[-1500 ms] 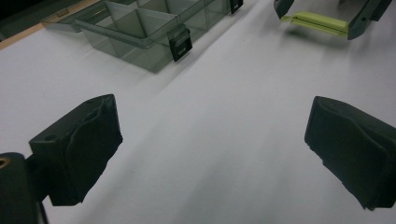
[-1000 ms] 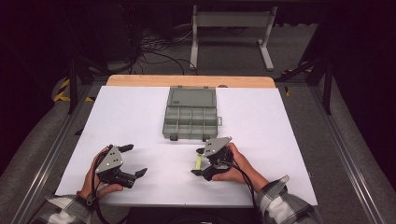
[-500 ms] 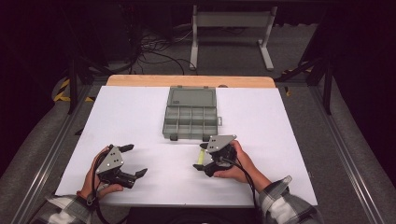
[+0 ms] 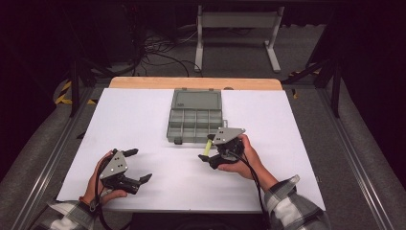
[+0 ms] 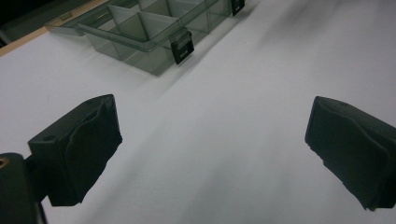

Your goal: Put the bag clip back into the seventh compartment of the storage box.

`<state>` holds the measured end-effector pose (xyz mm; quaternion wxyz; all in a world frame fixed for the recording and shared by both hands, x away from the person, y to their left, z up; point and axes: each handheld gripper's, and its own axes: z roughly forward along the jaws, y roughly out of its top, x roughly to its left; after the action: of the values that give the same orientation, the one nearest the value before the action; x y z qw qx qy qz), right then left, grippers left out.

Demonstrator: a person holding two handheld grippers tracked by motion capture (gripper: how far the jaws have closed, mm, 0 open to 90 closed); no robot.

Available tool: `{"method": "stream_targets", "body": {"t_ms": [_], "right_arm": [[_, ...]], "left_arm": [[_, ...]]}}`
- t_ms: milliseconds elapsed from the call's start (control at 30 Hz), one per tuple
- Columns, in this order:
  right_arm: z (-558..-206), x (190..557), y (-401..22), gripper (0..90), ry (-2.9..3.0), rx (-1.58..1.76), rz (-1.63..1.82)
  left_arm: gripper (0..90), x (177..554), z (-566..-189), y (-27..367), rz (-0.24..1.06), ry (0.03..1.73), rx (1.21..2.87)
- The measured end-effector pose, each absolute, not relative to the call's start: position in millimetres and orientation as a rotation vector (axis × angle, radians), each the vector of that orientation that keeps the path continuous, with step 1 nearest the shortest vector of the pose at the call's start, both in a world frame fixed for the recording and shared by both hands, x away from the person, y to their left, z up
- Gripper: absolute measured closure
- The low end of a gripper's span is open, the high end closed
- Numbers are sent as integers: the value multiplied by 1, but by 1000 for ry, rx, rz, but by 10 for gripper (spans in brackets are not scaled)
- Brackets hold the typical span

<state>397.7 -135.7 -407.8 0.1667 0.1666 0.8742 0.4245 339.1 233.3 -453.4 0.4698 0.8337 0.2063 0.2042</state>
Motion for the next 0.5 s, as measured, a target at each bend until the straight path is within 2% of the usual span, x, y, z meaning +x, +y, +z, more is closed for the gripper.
{"method": "stream_targets", "body": {"t_ms": [500], "right_arm": [[-402, 448, -118, 243, 2424, 635, 1161]], "left_arm": [[42, 339, -453, 234, 499, 500, 2042]]}}
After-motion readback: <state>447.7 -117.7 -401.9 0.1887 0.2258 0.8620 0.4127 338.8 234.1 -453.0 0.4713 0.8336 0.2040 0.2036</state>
